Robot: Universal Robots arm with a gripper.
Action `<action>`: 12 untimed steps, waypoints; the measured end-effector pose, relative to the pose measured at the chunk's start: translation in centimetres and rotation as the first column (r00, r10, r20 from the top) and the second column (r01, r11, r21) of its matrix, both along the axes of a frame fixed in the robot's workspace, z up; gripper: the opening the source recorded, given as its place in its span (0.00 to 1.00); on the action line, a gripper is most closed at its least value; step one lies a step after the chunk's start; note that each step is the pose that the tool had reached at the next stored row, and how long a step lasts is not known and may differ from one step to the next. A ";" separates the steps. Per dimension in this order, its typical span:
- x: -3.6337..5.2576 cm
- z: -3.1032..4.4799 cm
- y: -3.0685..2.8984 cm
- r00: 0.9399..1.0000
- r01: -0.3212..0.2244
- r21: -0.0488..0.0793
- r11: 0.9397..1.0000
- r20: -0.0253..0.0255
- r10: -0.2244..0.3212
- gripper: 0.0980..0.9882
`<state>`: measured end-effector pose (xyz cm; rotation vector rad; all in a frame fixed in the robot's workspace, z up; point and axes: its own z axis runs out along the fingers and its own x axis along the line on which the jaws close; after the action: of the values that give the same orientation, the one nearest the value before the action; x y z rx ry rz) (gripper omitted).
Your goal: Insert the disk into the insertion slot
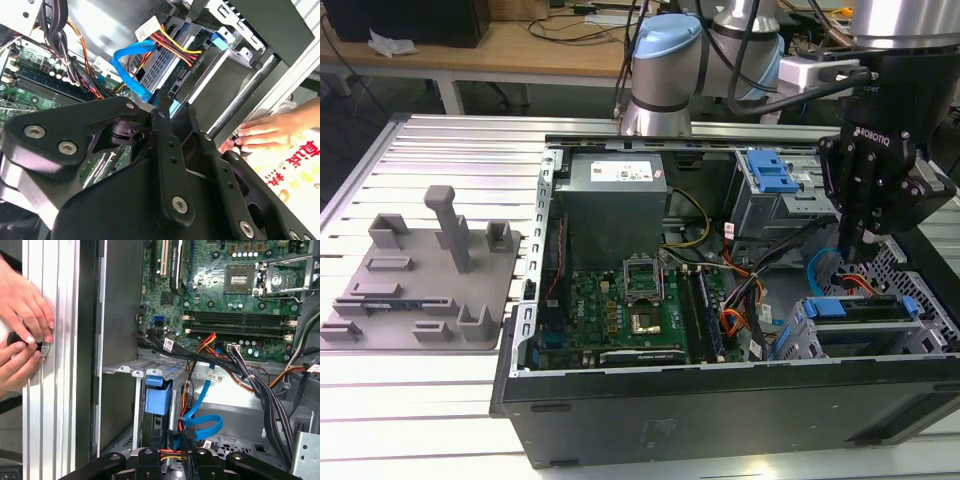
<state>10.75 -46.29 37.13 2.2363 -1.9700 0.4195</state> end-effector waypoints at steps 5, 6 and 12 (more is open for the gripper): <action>-0.32 -0.17 0.04 1.000 -0.015 -0.004 1.000 0.001 0.015 0.23; -0.38 -0.18 0.11 1.000 -0.015 -0.005 1.000 0.002 0.015 0.23; -0.49 -0.24 0.58 1.000 -0.015 -0.017 1.000 0.011 0.015 0.22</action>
<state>10.27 -45.72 36.89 2.2448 -1.9485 0.4491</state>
